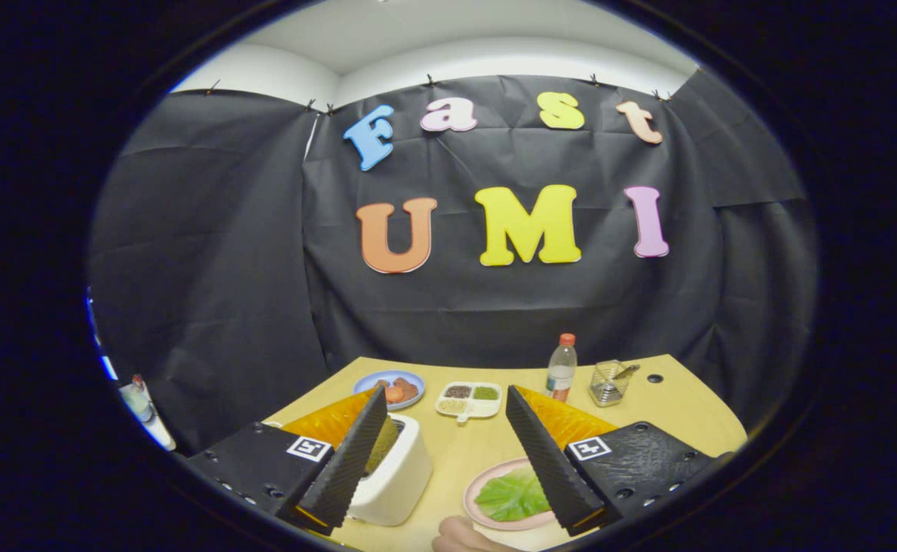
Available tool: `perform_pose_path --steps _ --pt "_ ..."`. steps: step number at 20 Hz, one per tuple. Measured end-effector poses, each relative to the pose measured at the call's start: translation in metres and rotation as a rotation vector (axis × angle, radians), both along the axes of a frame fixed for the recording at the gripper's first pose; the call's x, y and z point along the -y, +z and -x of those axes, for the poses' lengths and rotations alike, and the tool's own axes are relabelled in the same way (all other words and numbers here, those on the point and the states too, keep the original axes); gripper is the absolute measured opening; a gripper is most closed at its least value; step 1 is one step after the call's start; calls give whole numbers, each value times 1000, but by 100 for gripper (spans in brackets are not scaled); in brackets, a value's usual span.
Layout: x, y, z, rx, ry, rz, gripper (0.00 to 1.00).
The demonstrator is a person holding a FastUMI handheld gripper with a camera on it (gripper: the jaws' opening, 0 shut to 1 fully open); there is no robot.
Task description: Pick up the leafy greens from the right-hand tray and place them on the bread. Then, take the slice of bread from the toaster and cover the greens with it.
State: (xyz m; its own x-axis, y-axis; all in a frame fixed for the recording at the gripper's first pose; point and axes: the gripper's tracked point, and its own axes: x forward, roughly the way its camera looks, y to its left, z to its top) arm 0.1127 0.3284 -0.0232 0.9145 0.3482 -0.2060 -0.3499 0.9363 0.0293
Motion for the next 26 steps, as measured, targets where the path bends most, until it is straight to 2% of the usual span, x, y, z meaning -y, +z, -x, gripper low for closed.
perform_pose_path --steps 7,16,18,19,21,26 --pt "-64 -45 -19 -86 12 27 96" --pt "-101 -123 -52 -248 -56 105 94" --pt "-102 -138 -57 -288 -88 132 90" --pt "-103 -144 -58 -305 -98 149 87" --pt "-104 -149 -60 -326 -105 173 71" --pt "-119 -150 -51 -331 -49 194 18"
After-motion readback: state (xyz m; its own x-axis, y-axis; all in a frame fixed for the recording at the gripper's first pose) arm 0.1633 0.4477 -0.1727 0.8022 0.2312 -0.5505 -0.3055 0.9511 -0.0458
